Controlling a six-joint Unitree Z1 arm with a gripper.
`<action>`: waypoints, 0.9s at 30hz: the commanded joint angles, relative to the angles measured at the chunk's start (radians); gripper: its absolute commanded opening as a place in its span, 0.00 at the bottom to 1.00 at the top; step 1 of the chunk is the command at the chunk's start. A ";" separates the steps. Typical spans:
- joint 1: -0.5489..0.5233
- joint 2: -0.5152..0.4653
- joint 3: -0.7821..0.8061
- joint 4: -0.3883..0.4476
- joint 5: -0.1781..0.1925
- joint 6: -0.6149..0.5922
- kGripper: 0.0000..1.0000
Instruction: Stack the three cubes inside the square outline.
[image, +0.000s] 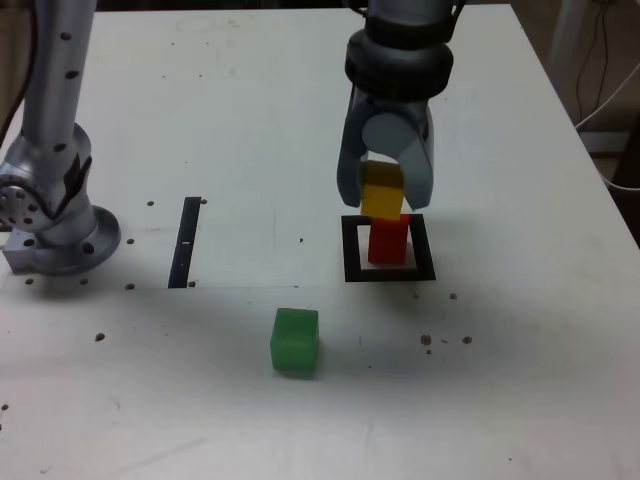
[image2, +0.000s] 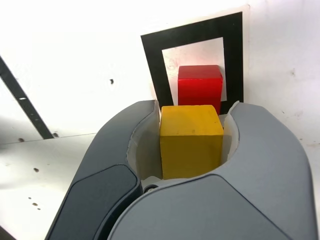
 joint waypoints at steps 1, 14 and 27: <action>-0.001 0.001 0.025 -0.033 -0.005 0.000 0.23; -0.002 -0.009 0.070 -0.102 0.022 0.000 0.23; -0.001 -0.008 0.083 -0.116 0.023 0.002 0.25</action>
